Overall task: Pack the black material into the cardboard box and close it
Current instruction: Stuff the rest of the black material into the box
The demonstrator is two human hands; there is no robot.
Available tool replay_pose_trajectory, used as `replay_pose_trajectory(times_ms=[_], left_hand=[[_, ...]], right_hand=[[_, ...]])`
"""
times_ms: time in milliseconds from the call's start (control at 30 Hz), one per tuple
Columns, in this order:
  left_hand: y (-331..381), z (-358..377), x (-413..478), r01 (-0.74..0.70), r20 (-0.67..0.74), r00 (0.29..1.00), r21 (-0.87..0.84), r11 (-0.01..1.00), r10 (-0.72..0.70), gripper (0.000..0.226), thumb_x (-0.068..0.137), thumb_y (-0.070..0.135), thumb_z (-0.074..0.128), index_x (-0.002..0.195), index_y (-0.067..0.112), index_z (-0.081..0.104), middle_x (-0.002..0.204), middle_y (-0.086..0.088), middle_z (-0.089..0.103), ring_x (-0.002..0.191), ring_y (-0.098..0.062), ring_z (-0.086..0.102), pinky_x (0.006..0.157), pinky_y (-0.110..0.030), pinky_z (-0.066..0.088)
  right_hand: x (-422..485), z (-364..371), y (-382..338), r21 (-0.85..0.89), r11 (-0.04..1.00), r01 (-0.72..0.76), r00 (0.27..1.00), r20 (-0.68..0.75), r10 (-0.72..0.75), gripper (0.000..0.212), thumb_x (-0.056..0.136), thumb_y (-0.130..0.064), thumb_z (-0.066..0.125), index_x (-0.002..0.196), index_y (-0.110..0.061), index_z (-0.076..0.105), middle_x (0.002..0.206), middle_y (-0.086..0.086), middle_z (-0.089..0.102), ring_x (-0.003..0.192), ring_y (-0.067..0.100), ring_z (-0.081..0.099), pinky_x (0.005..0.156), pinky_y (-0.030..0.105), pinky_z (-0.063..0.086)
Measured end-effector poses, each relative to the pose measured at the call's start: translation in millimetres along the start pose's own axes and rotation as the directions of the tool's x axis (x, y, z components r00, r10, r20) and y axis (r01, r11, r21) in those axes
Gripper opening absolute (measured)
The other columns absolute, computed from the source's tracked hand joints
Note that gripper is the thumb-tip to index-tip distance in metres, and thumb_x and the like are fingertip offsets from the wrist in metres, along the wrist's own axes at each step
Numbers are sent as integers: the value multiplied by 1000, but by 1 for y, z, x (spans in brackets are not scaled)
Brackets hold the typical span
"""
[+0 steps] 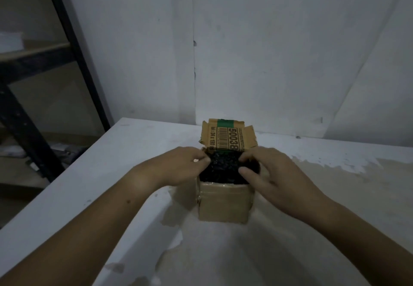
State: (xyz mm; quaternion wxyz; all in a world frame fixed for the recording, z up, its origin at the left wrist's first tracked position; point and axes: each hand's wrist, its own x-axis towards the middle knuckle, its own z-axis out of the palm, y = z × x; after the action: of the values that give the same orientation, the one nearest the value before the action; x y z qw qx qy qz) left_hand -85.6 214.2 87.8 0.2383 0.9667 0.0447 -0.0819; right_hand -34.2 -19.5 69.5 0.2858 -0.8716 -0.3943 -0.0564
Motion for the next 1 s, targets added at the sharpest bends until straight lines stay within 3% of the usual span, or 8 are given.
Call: replay_pose_trajectory(times_ms=[100, 300, 433, 533, 600, 667, 767, 1000], left_hand=[[-5, 9, -5, 1, -48, 999, -158, 987, -8, 48, 103, 54, 31, 122, 25, 64, 124, 4, 64, 111, -12, 57, 90, -25, 44], [-12, 18, -8, -138, -128, 986, -232, 963, 111, 33, 99, 46, 50, 122, 30, 67, 126, 14, 62, 117, -5, 55, 103, -32, 45], [-16, 25, -2, -159, -219, 969, -179, 971, 118, 25, 101, 36, 52, 115, 26, 70, 118, 10, 65, 111, -7, 58, 98, -36, 49], [-16, 30, 1, -159, -312, 945, -167, 973, 101, 3, 94, 31, 63, 94, 29, 60, 113, 9, 66, 108, -10, 59, 86, -34, 53], [-14, 33, 2, -168, -378, 920, -150, 974, 101, 15, 92, 28, 65, 82, 26, 53, 107, 7, 67, 102, -11, 61, 81, -33, 53], [-13, 33, 3, -160, -433, 896, -106, 981, 99, 18, 93, 29, 65, 80, 22, 54, 100, 4, 67, 95, -13, 62, 77, -33, 53], [-12, 34, 7, -176, -484, 866, -52, 983, 130, 19, 93, 26, 64, 79, 16, 56, 95, 2, 61, 91, -15, 58, 76, -30, 48], [-8, 30, 29, -104, -467, 883, -104, 989, 44, 25, 89, 26, 70, 71, 19, 55, 94, -2, 55, 83, -17, 58, 74, -30, 46]], right_hand=[[22, 1, -10, 114, 993, -8, 998, 67, 0, 21, 91, -41, 62, 110, -34, 67, 104, -22, 63, 96, -5, 56, 78, 19, 49], [44, 4, -14, 135, 982, -130, 971, 220, 98, 15, 95, -36, 59, 94, -29, 73, 91, -17, 67, 85, -1, 61, 76, 26, 53], [38, 6, -9, 106, 988, -115, 969, 230, 88, 13, 83, -28, 76, 94, -29, 70, 94, -17, 66, 87, -2, 61, 75, 22, 54], [39, 4, -13, 112, 991, -73, 970, 239, 44, 14, 82, -24, 77, 89, -30, 67, 95, -18, 61, 89, -1, 59, 74, 21, 53], [36, 3, -16, 116, 993, -33, 969, 248, 3, 9, 85, -23, 72, 87, -31, 68, 97, -18, 60, 90, 0, 58, 77, 23, 53], [27, 3, -20, 71, 997, 19, 970, 242, -36, 5, 85, -30, 68, 90, -31, 70, 99, -17, 57, 92, 1, 55, 79, 25, 51], [12, 11, -23, -156, 977, 148, 967, 229, -110, 25, 81, -44, 70, 103, -34, 67, 106, -16, 47, 98, 6, 45, 79, 27, 48], [7, 25, -20, -251, 941, 225, 967, 177, -184, 29, 91, -30, 62, 119, -28, 67, 109, -4, 51, 92, 18, 46, 75, 33, 40]])
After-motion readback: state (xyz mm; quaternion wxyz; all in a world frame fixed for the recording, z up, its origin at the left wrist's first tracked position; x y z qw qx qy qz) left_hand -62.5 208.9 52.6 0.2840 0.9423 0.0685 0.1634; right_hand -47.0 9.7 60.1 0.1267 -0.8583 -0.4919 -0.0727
